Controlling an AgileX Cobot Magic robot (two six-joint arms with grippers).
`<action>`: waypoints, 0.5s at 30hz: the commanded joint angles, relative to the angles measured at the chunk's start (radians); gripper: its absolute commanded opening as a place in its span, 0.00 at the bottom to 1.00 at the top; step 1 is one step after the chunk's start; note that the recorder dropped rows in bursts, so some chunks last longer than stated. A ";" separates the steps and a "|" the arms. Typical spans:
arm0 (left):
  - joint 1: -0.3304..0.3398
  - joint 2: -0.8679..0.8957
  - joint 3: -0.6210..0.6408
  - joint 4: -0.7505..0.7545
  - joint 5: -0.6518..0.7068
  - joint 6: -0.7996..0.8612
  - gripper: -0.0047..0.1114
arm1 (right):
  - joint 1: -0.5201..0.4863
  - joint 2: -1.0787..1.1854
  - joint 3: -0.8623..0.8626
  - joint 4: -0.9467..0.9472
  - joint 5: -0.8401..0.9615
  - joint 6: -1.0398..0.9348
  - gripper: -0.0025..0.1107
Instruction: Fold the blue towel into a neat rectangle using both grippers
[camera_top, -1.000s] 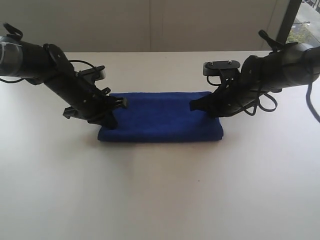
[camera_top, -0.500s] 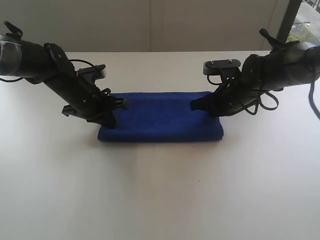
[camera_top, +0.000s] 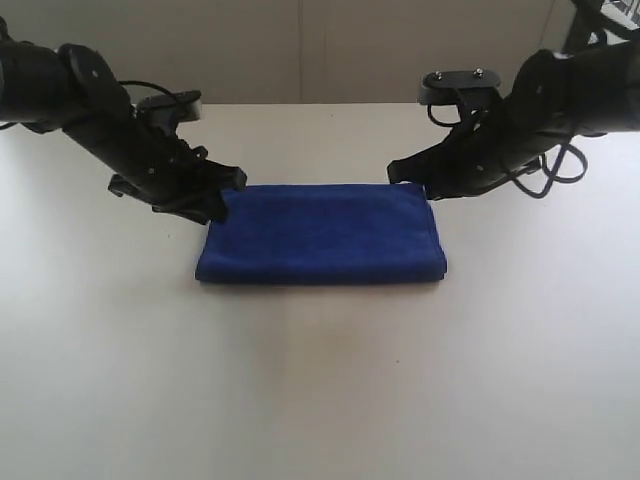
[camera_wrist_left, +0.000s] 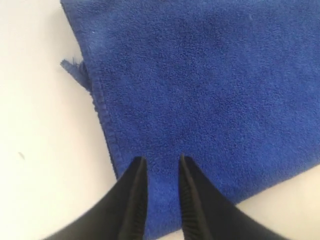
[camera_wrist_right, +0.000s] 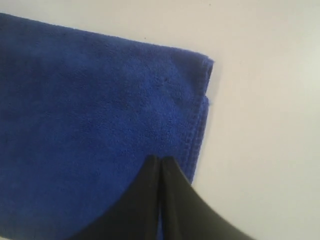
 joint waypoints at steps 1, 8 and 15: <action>0.062 -0.076 -0.003 0.033 0.103 -0.004 0.16 | -0.040 -0.083 0.049 -0.005 0.035 0.003 0.02; 0.187 -0.169 0.025 0.046 0.207 -0.007 0.04 | -0.115 -0.224 0.174 -0.005 0.064 -0.004 0.02; 0.261 -0.341 0.175 0.050 0.193 -0.008 0.04 | -0.178 -0.391 0.289 -0.003 0.049 -0.026 0.02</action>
